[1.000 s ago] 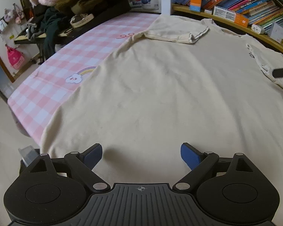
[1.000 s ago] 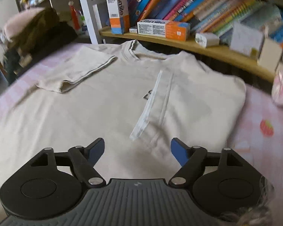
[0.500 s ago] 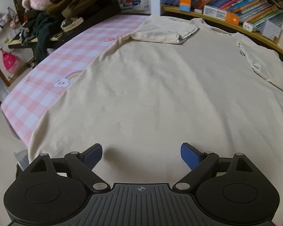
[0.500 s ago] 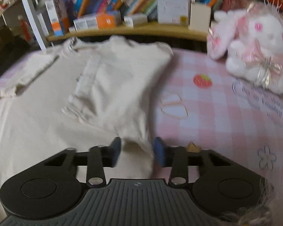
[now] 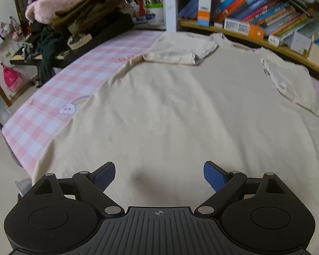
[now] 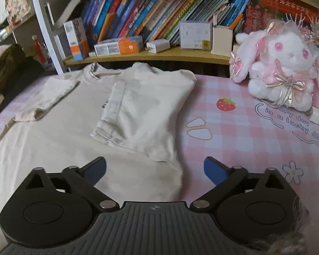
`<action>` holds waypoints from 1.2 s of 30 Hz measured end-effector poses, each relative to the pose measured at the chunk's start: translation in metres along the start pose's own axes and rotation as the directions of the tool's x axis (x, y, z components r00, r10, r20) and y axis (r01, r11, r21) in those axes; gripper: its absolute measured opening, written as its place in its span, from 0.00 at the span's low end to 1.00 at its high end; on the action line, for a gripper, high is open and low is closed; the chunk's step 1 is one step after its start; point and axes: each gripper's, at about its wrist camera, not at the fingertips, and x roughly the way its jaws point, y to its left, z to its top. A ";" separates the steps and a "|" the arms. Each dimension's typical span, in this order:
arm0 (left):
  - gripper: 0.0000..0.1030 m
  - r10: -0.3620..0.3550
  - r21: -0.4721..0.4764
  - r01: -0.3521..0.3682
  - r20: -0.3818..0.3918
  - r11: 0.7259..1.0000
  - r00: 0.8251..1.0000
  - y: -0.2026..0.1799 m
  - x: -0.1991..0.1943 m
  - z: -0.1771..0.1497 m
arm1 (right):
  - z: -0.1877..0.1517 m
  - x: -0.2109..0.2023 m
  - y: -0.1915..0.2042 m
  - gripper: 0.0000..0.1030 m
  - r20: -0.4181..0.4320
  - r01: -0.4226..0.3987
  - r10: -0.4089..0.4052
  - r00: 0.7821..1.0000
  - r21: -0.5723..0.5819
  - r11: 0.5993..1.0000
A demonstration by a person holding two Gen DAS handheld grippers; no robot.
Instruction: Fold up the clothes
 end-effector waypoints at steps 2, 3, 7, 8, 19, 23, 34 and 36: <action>0.90 0.004 -0.013 -0.004 0.009 1.000 1.000 0.002 -0.001 0.001 | -0.004 -0.007 0.006 1.00 0.019 0.000 0.000 1.000 0.000 1.000; 0.90 0.005 -0.019 -0.004 0.013 1.000 1.000 0.002 -0.002 0.001 | -0.006 -0.011 0.008 1.00 0.027 0.003 -0.003 1.000 -0.007 1.000; 0.90 -0.003 -0.025 0.003 0.023 1.000 1.000 0.003 -0.003 0.000 | -0.020 -0.022 0.022 1.00 0.056 0.054 -0.050 0.997 -0.060 0.997; 0.90 -0.007 -0.024 0.008 0.025 1.000 1.000 0.003 -0.004 0.000 | -0.024 -0.024 0.025 1.00 0.061 0.065 -0.061 0.996 -0.075 0.995; 0.90 -0.138 0.073 0.133 0.074 0.988 0.988 -0.003 0.000 0.021 | -0.056 -0.060 0.061 1.00 0.110 0.180 -0.169 0.979 -0.094 0.979; 0.90 -0.193 0.115 0.183 0.083 0.976 0.978 -0.001 0.001 0.028 | -0.065 -0.072 0.071 1.00 0.092 0.206 -0.203 0.975 -0.021 0.978; 0.90 -0.310 0.248 0.275 0.114 0.929 0.944 0.014 -0.007 0.034 | -0.081 -0.094 0.104 1.00 0.098 0.295 -0.304 0.948 0.094 0.951; 0.90 -0.320 0.265 0.281 0.116 0.922 0.940 0.023 -0.009 0.032 | -0.084 -0.096 0.112 1.00 0.095 0.304 -0.315 0.944 0.112 0.946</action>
